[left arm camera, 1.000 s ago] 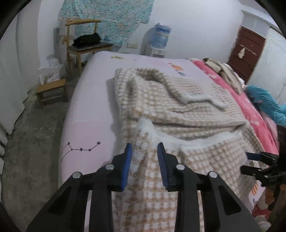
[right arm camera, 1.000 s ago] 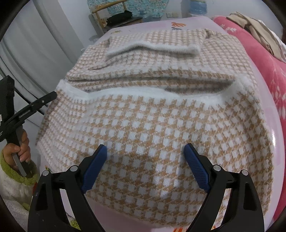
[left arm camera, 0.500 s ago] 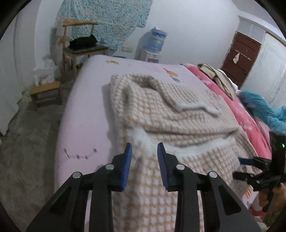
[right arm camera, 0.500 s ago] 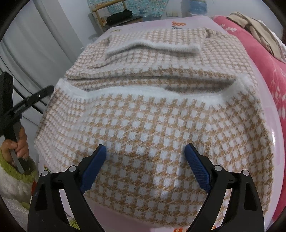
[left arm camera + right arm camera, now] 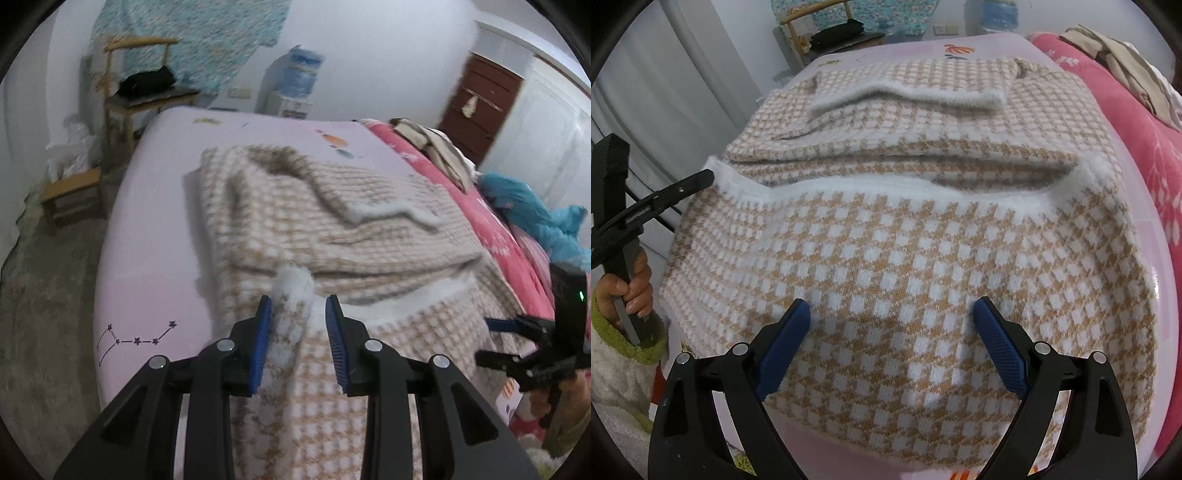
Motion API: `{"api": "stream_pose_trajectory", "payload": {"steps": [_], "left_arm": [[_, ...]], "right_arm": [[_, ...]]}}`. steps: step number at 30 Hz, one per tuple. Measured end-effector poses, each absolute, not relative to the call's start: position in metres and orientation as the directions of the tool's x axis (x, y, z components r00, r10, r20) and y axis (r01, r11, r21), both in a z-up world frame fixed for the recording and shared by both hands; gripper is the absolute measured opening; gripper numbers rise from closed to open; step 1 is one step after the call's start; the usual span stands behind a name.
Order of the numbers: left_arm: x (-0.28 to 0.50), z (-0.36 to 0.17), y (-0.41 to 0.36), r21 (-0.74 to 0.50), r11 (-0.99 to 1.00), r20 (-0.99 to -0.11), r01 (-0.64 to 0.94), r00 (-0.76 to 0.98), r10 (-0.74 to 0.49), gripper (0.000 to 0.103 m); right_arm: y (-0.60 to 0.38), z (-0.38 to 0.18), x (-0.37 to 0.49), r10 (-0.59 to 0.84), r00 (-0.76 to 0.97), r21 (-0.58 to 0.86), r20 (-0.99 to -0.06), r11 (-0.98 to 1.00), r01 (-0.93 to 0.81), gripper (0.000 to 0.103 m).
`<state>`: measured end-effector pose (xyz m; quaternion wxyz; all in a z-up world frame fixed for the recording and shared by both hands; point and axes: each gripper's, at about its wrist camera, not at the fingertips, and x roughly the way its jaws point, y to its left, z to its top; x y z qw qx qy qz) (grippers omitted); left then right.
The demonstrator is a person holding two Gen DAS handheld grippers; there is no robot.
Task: Fold large clothes
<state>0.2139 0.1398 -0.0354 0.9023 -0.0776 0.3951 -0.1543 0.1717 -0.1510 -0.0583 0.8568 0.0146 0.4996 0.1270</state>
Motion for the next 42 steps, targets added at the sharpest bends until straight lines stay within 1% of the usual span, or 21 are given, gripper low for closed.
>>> {"api": "stream_pose_trajectory", "payload": {"steps": [2,5,11,14,19,24,30,37,42], "left_arm": [[0.213,-0.036,0.133,-0.248,0.939,-0.696,0.238,0.631,-0.344,0.029],[0.218,-0.043,0.129,-0.219,0.949,-0.724,0.226,0.614,-0.313,0.029],[0.234,-0.053,0.132,-0.235,0.955,-0.755,0.182,0.585,-0.297,0.029],[0.235,-0.055,0.128,-0.204,0.96,-0.77,0.191,0.574,-0.278,0.029],[0.228,-0.06,0.122,-0.152,0.972,-0.825,0.181,0.518,-0.226,0.029],[0.217,-0.06,0.121,-0.157,0.974,-0.837,0.162,0.502,-0.219,0.029],[0.211,-0.063,0.106,-0.05,0.985,-0.843,0.167,0.521,-0.132,0.03],[0.211,-0.063,0.103,-0.035,0.989,-0.839,0.143,0.533,-0.106,0.031],[0.21,-0.063,0.098,-0.002,0.99,-0.839,0.138,0.539,-0.077,0.031]], "right_arm": [[-0.151,-0.059,0.172,0.233,0.468,0.152,-0.853,0.967,-0.204,0.087],[-0.152,-0.059,0.172,0.232,0.469,0.151,-0.853,0.967,-0.204,0.087],[-0.152,-0.059,0.173,0.232,0.467,0.151,-0.853,0.967,-0.205,0.087],[-0.153,-0.059,0.172,0.231,0.468,0.149,-0.853,0.967,-0.205,0.088],[-0.152,-0.059,0.173,0.233,0.468,0.151,-0.852,0.967,-0.206,0.088],[-0.152,-0.06,0.173,0.233,0.469,0.152,-0.852,0.967,-0.205,0.088],[-0.152,-0.059,0.173,0.232,0.468,0.151,-0.853,0.967,-0.204,0.088],[-0.151,-0.059,0.174,0.227,0.47,0.152,-0.853,0.969,-0.194,0.088],[-0.152,-0.055,0.173,0.232,0.477,0.161,-0.848,0.969,-0.185,0.088]]}}
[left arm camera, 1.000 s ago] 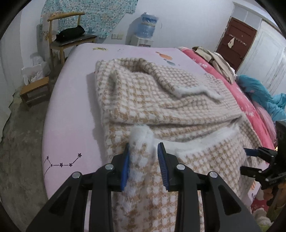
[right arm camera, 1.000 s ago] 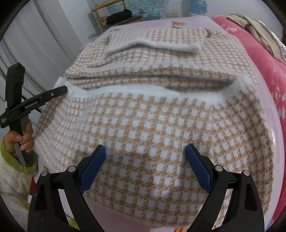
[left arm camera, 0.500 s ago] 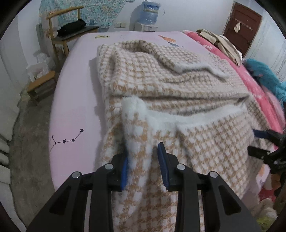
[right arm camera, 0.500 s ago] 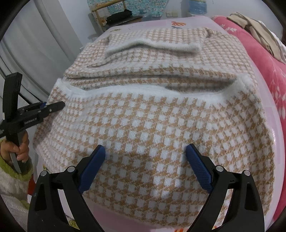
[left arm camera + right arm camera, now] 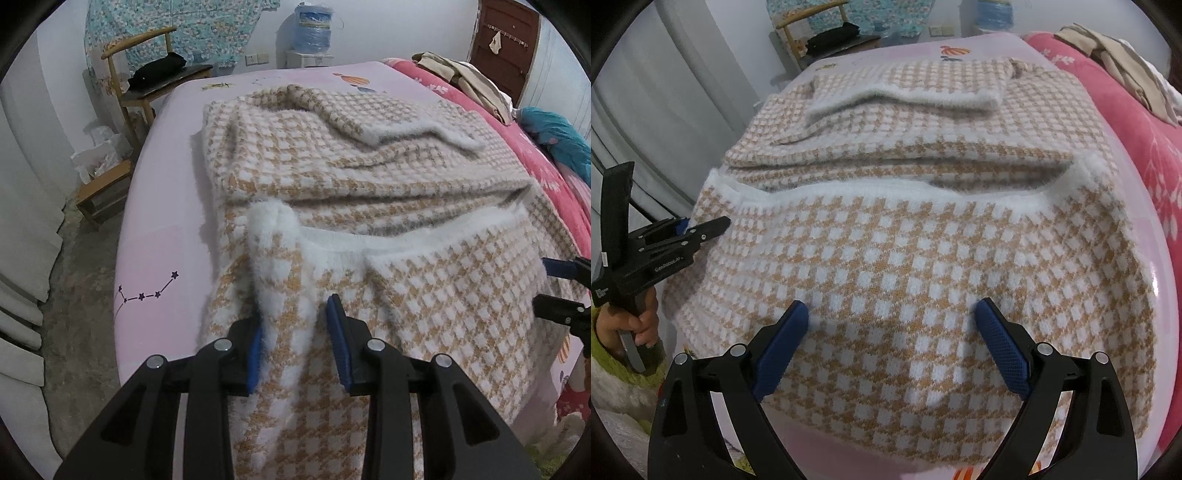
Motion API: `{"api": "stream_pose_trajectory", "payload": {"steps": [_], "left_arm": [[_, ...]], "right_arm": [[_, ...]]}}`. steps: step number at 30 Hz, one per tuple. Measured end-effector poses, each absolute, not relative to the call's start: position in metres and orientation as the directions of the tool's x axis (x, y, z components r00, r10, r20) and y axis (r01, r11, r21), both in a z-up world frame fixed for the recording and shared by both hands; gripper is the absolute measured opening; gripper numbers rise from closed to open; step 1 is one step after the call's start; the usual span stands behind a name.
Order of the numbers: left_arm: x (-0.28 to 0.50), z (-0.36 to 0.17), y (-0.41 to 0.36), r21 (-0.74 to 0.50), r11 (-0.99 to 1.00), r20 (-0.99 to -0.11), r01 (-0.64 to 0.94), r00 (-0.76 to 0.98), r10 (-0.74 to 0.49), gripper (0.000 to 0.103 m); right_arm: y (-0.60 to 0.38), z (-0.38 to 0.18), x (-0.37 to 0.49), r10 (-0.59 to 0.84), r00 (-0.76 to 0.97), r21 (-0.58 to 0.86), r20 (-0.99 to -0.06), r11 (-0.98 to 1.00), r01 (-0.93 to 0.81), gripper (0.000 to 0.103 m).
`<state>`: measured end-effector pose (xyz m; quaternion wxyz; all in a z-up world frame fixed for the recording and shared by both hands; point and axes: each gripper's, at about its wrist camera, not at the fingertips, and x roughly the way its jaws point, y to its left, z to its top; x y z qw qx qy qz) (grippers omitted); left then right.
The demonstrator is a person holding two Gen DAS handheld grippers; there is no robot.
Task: Fold large clothes
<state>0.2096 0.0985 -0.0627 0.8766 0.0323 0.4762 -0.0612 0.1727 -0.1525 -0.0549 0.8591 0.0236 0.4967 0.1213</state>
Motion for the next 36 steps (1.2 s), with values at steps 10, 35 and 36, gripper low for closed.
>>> {"api": "stream_pose_trajectory", "payload": {"steps": [10,35,36], "left_arm": [[0.21,-0.063,0.094,0.019,0.993,-0.84,0.119,0.54,-0.049,0.032],[0.209,-0.063,0.092,0.036,0.993,-0.838,0.109,0.545,-0.029,0.034],[0.209,-0.063,0.092,0.036,0.993,-0.838,0.108,0.545,-0.029,0.034]], "right_arm": [[-0.183,-0.022,0.168,0.216,0.563,0.169,-0.798,0.976,-0.135,0.088],[-0.279,-0.008,0.206,0.225,0.618,0.282,-0.753,0.959,-0.005,0.05],[-0.28,-0.01,0.209,0.23,0.614,0.286,-0.755,0.958,-0.007,0.048]]}}
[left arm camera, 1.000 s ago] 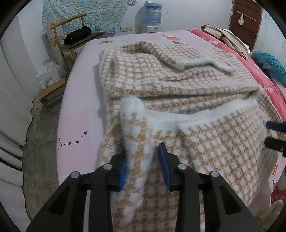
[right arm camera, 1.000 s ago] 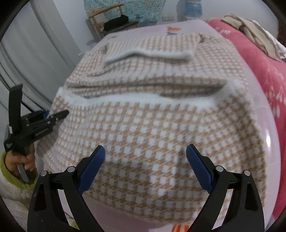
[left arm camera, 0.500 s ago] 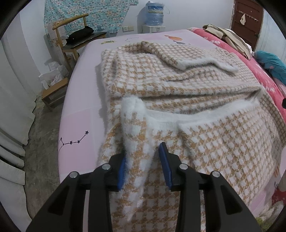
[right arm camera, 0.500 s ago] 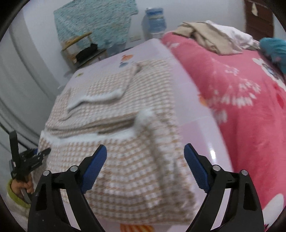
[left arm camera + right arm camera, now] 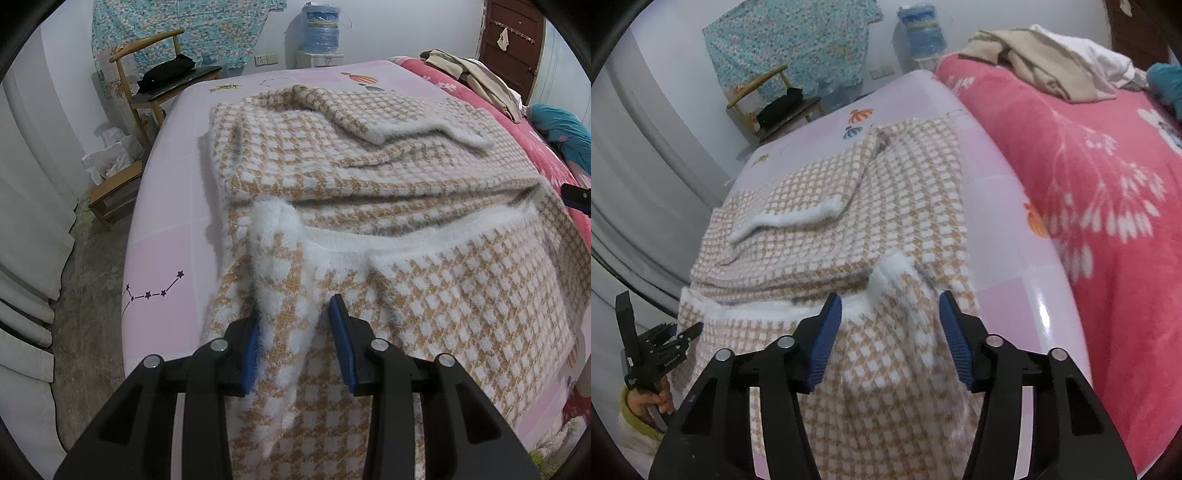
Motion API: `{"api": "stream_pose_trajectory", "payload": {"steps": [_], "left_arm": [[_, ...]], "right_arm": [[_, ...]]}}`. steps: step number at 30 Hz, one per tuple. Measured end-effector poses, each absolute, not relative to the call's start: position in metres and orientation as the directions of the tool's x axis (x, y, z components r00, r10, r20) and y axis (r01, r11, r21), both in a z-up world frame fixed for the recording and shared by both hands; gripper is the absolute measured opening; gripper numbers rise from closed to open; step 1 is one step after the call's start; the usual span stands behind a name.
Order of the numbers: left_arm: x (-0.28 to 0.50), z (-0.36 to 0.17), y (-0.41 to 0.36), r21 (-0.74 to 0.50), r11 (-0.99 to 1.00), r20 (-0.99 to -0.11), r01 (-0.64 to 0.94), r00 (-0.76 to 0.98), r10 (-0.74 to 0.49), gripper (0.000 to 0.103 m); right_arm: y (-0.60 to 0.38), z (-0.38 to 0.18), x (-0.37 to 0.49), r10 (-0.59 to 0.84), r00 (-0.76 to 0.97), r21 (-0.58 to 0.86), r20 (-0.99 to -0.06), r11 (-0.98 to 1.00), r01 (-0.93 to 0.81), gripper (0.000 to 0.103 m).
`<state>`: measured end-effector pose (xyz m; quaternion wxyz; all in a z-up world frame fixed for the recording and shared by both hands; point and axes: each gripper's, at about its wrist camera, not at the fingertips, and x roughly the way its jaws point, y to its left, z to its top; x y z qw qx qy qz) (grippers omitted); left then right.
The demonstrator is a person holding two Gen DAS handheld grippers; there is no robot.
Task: Fold large clothes
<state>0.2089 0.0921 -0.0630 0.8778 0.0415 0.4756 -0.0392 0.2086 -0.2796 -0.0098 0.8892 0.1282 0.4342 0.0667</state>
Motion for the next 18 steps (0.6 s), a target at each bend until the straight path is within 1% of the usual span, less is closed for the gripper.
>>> {"api": "stream_pose_trajectory", "payload": {"steps": [5,13,18], "left_arm": [[0.209,-0.063,0.092,0.034,0.994,-0.838,0.108,0.544,-0.03,0.034],[0.209,-0.063,0.092,0.034,0.994,-0.839,0.107,0.544,-0.03,0.034],[0.209,-0.063,0.092,0.034,0.994,-0.838,0.106,0.545,-0.03,0.034]], "right_arm": [[-0.285,-0.02,0.218,0.228,0.579,0.286,-0.783,0.958,0.009,0.046],[-0.29,-0.026,0.201,0.231,0.542,0.279,-0.808,0.96,0.005,0.041],[-0.289,-0.025,0.201,0.233,0.529,0.271,-0.816,0.963,-0.007,0.031]]}}
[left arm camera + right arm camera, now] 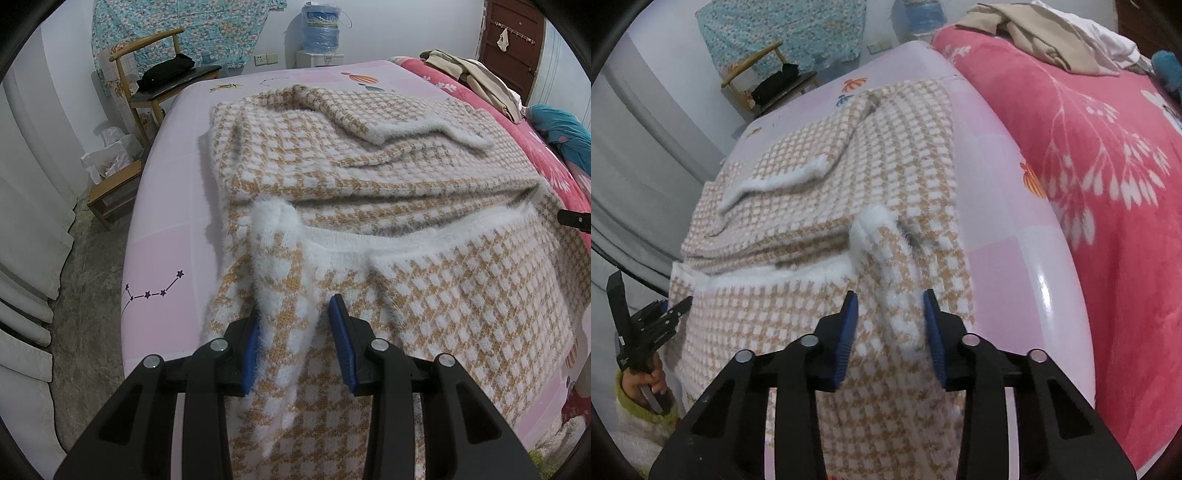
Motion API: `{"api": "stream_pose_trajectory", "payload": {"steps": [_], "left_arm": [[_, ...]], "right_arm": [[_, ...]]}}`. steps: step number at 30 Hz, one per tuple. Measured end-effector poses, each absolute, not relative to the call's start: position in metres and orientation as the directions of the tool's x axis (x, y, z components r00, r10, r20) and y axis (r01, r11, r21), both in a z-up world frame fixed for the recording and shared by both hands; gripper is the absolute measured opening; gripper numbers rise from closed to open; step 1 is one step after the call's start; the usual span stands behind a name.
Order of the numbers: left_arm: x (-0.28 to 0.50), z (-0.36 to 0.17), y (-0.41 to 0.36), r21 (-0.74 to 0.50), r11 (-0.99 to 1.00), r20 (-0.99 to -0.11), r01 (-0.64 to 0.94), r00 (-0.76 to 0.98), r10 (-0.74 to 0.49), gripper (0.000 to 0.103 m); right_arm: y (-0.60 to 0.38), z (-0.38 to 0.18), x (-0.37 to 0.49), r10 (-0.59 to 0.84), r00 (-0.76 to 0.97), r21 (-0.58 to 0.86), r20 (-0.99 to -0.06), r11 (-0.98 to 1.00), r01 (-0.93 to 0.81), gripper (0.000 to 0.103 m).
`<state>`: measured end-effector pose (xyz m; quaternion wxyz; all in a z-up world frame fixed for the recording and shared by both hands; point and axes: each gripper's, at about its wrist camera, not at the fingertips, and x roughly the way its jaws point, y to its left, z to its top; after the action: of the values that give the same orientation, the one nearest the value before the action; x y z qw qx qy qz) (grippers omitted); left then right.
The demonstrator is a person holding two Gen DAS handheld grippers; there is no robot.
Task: Fold large clothes
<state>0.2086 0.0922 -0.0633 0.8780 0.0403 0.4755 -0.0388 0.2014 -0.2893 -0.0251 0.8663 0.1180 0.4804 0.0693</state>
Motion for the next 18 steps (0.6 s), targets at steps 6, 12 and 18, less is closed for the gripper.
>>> {"api": "stream_pose_trajectory", "payload": {"steps": [6,12,18], "left_arm": [[0.209,-0.064,0.092,0.029,0.994,-0.839,0.105,0.544,-0.033,0.034],[0.209,-0.064,0.092,0.027,0.994,-0.838,0.104,0.544,-0.034,0.034],[0.208,-0.063,0.091,0.022,0.995,-0.838,0.099,0.545,-0.036,0.035]], "right_arm": [[-0.285,-0.031,0.217,0.248,0.525,0.285,-0.814,0.959,-0.012,0.027],[-0.285,-0.033,0.213,0.283,0.504,0.309,-0.816,0.95,-0.032,0.017],[-0.283,-0.031,0.211,0.253,0.496,0.273,-0.831,0.962,-0.034,0.017]]}}
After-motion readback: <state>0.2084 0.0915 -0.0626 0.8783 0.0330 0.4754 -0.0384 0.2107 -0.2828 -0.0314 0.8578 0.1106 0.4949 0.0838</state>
